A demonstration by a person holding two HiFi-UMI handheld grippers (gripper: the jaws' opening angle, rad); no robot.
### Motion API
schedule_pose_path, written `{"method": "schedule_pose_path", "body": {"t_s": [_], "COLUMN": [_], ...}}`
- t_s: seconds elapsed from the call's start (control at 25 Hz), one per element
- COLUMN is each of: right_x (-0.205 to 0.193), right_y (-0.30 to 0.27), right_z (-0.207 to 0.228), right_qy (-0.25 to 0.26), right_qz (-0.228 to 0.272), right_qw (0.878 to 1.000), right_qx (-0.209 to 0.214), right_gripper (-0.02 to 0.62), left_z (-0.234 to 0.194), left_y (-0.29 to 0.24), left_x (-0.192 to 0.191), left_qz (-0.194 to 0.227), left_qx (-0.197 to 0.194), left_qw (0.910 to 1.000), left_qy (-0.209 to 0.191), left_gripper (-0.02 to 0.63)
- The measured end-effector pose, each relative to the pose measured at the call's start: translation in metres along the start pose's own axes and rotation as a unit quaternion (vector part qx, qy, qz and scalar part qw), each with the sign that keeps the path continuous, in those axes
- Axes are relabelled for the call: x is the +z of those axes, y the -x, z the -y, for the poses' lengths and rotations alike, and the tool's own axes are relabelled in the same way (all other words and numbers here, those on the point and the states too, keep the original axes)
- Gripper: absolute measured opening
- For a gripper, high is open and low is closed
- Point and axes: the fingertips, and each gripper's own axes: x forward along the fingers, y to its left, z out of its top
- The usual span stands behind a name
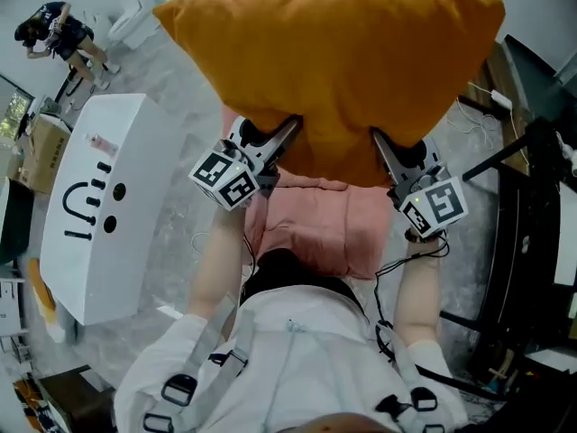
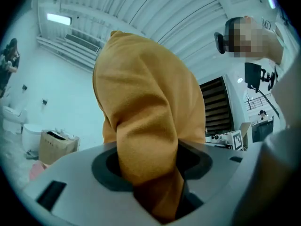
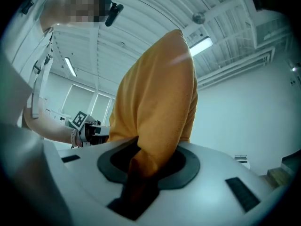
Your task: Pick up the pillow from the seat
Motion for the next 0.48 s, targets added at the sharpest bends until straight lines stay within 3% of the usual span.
{"method": "schedule_pose_path", "body": {"t_s": [0.16,0.48], "right_x": [0.041,0.088], "right_y": [0.001,0.003], "right_z": [-0.002,0.001], "right_qy": [0.016,0.034], "right_qz": [0.041,0.081], "right_qw": [0.999,0.996], "right_qx": [0.010,0.024], "right_gripper": [0.131,0.140], "left_z": [0.016,0.038], "left_y": [0.001,-0.002], "left_x": [0.047,0.098], "left_qz": [0.022,0.037], "left_qx": [0.003,0.018], "left_qw": [0.9988,0.9953], "left_qy": [-0.043,-0.088], "left_gripper": [0.255,0.256]}}
